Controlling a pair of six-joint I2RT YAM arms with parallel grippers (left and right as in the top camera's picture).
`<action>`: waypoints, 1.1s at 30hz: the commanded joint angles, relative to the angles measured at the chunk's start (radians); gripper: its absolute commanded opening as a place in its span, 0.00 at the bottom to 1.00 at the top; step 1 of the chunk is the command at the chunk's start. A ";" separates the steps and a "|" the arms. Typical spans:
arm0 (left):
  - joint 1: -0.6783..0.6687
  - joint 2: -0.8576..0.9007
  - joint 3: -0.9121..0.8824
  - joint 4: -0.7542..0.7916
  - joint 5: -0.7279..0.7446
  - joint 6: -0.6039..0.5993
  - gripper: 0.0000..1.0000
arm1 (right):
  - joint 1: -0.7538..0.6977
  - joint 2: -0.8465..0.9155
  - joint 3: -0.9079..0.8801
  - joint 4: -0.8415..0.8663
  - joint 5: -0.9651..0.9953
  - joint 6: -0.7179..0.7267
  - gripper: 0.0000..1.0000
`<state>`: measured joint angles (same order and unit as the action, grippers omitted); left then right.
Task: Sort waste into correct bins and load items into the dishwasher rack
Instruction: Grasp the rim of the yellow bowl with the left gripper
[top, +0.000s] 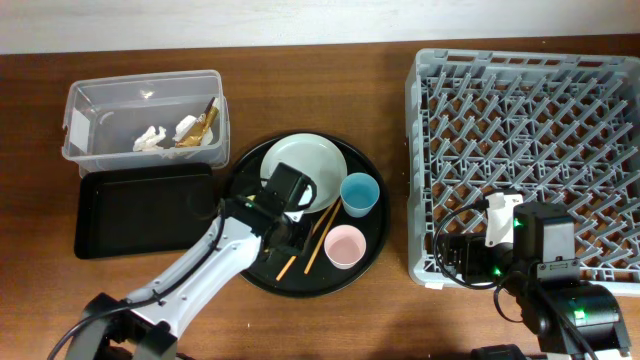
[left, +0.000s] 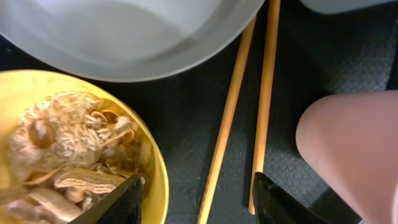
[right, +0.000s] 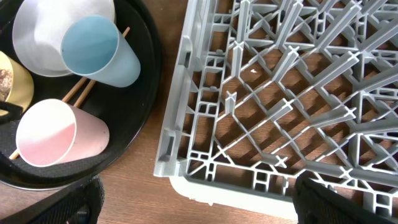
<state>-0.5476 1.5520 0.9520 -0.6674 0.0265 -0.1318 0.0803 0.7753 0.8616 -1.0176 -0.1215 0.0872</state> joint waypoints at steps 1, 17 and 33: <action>-0.008 -0.013 -0.045 0.024 0.008 -0.003 0.56 | 0.005 -0.003 0.021 0.003 -0.005 0.007 0.98; -0.008 -0.013 -0.131 0.088 0.007 -0.003 0.31 | 0.005 -0.003 0.021 -0.001 -0.005 0.007 0.98; -0.006 -0.031 -0.119 0.112 -0.053 -0.003 0.01 | 0.005 -0.003 0.021 -0.001 -0.006 0.007 0.98</action>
<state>-0.5564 1.5311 0.8284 -0.5484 -0.0158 -0.1246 0.0803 0.7753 0.8616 -1.0183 -0.1215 0.0872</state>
